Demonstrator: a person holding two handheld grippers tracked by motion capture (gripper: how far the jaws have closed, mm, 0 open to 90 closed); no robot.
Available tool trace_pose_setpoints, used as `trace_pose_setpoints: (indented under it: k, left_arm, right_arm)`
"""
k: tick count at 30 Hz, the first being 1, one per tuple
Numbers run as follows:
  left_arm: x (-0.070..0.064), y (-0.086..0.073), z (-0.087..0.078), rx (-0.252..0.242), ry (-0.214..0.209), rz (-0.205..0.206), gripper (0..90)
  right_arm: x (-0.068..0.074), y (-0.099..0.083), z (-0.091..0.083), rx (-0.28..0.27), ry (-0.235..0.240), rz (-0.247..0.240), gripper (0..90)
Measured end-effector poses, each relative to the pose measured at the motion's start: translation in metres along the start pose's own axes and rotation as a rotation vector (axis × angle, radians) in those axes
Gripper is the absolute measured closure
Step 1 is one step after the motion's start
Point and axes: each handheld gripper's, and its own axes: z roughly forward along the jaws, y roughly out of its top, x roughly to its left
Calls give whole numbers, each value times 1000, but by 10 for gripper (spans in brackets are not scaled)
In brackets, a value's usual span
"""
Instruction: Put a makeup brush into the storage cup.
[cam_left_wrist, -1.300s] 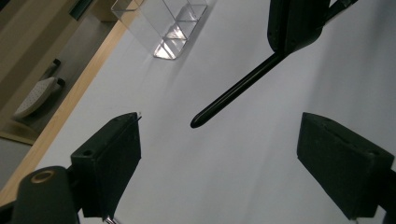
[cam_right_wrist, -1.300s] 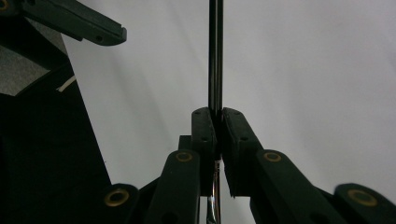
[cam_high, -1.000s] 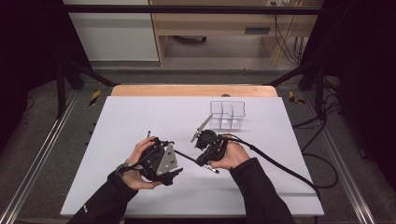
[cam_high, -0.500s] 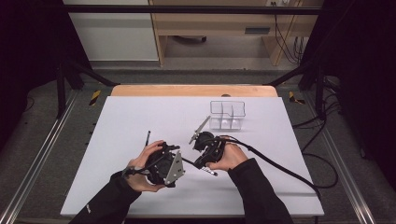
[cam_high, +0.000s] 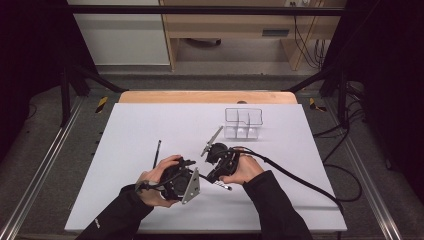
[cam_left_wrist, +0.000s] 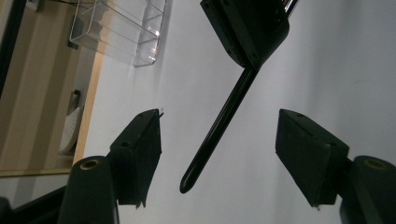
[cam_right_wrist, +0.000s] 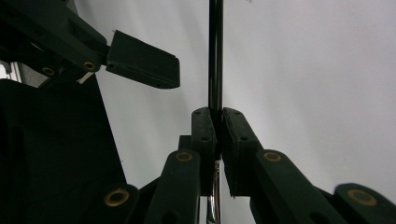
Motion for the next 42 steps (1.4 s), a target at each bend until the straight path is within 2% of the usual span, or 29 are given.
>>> trace_pose_setpoints:
  k: [17, 26, 42]
  left_arm:
    - [-10, 3, 9, 43, 7, 104, 476]
    - [-15, 3, 14, 64, 11, 165, 596]
    - [-19, 5, 17, 86, 2, 233, 785]
  right_arm:
    - [2, 0, 6, 19, 23, -8, 843]
    - [3, 0, 6, 23, 34, -8, 843]
    - [5, 0, 9, 30, 41, -39, 843]
